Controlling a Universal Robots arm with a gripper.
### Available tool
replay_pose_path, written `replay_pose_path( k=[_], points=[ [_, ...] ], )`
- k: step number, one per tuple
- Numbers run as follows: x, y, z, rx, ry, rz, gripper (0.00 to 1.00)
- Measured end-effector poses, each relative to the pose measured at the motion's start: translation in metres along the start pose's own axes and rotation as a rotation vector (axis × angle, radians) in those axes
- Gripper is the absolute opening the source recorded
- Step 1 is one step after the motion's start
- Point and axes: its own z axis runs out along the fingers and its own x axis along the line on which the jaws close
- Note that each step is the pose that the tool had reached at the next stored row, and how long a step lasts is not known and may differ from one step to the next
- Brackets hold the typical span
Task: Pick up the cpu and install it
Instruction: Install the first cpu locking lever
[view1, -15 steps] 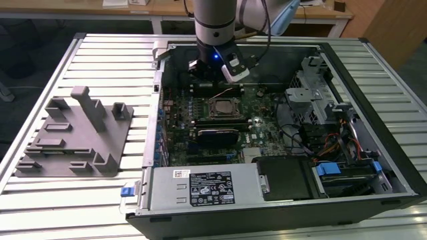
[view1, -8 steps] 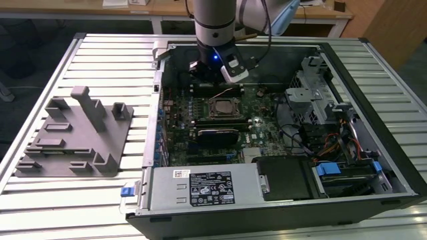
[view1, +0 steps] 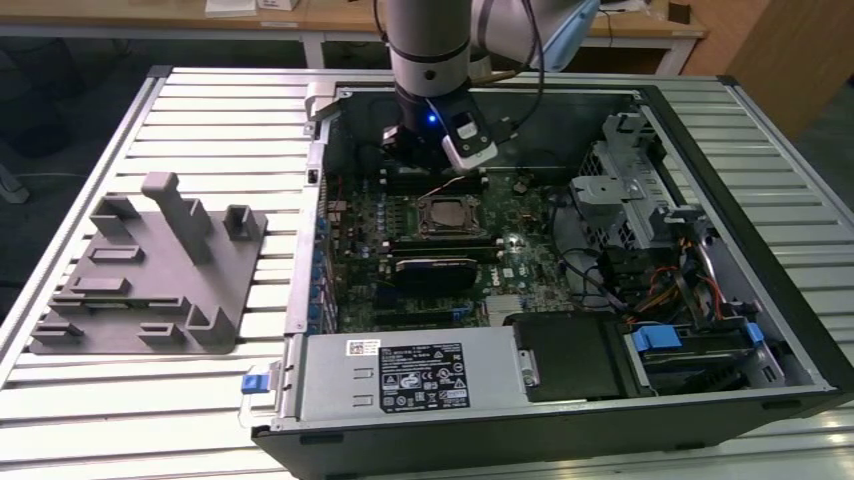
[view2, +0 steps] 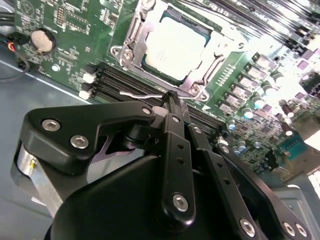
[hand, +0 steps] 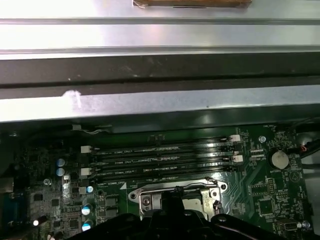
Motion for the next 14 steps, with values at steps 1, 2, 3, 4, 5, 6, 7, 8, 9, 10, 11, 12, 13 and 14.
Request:
replay_pose_path(
  k=[1,2,3,4,5,6,7,8,9,10,11,12,13,14],
  points=[
    [0.0000,-0.0001,0.0003,-0.0006,-0.0068,0.000,0.11],
    [0.0000,-0.0001,0.0005,-0.0011,-0.0144,-0.001,0.11],
    [0.0000,-0.0001,0.0006,-0.0019,-0.0233,-0.002,0.11],
    [0.0000,-0.0001,0.0008,-0.0027,-0.0325,-0.002,0.11],
    [0.0000,-0.0002,0.0010,-0.0034,-0.0419,-0.003,0.11],
    [0.0000,-0.0002,0.0011,-0.0043,-0.0513,-0.005,0.11],
    [0.0001,-0.0002,0.0013,-0.0052,-0.0605,-0.006,0.11],
    [0.0001,-0.0003,0.0015,-0.0059,-0.0696,-0.006,0.11],
    [0.0001,-0.0003,0.0023,-0.0063,-0.0746,-0.004,0.11],
    [0.0002,-0.0005,0.0033,-0.0054,-0.0772,0.002,0.11],
    [0.0003,-0.0007,0.0045,-0.0037,-0.0796,0.013,0.11],
    [0.0005,-0.0010,0.0056,-0.0020,-0.0821,0.025,0.11],
    [0.0006,-0.0011,0.0067,-0.0002,-0.0843,0.037,0.11],
    [0.0007,-0.0013,0.0074,0.0015,-0.0863,0.049,0.11]
  ],
)
